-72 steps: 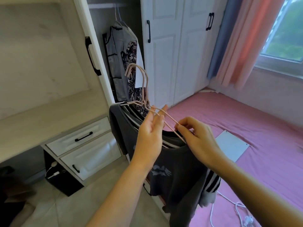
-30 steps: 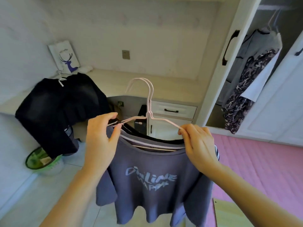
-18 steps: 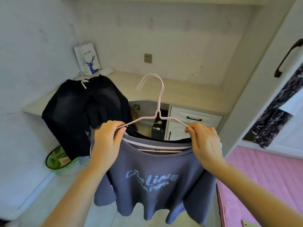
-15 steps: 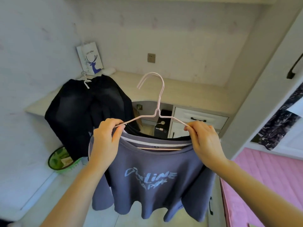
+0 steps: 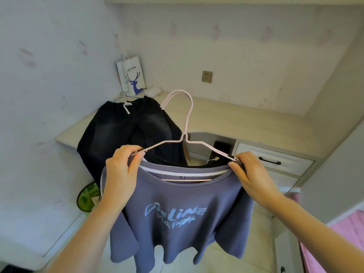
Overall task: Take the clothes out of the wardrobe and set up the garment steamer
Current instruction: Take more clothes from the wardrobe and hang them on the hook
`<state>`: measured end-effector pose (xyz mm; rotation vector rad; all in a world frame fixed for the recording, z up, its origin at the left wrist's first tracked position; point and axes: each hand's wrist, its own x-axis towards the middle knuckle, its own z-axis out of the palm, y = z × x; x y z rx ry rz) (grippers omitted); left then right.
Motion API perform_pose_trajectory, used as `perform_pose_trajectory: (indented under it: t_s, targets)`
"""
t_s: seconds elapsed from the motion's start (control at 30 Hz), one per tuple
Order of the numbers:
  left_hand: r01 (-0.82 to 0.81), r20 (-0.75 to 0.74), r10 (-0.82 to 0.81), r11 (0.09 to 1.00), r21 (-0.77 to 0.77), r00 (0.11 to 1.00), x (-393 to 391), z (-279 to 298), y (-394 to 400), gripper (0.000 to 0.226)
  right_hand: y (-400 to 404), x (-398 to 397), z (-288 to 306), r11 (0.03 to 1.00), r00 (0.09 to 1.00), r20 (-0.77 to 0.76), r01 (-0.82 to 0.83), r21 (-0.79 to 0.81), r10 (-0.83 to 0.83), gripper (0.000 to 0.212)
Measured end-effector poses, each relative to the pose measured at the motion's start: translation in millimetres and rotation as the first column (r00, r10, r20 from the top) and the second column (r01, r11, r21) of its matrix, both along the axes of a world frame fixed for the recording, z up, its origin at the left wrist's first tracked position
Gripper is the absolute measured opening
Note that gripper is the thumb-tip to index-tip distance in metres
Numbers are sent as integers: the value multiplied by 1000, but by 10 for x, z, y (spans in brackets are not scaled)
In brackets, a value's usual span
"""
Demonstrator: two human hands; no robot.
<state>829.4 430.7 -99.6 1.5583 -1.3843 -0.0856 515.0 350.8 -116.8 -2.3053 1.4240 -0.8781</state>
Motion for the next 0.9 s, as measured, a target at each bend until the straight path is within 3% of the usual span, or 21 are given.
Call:
perform_pose_trajectory:
  t_s: [0.13,0.3,0.47,0.63,0.9]
  targets:
    - [-35,34,35,999,-19,999,234,5,-336,20,-397,284,6,998,997,68,-49,44,46,11]
    - [-102,-78,100,994,-30,992,575,39,-857,15,-1055,579,64,991,989,88,-121,54,116,16]
    - [-208,-69,206,977,-35,976,842,206,-1402,10,-1776,930,174,984,982,87,-173,37,169,15]
    - [-321,-93,317,946,-39,944,1126,371,-1897,16,-2489,1295,301,974,972,75,-218,-54,222,21]
    - [-408,-12,407,912,-49,913,1663,584,-2587,5,-3410,1999,498,964,967,71,-234,-126,244,23]
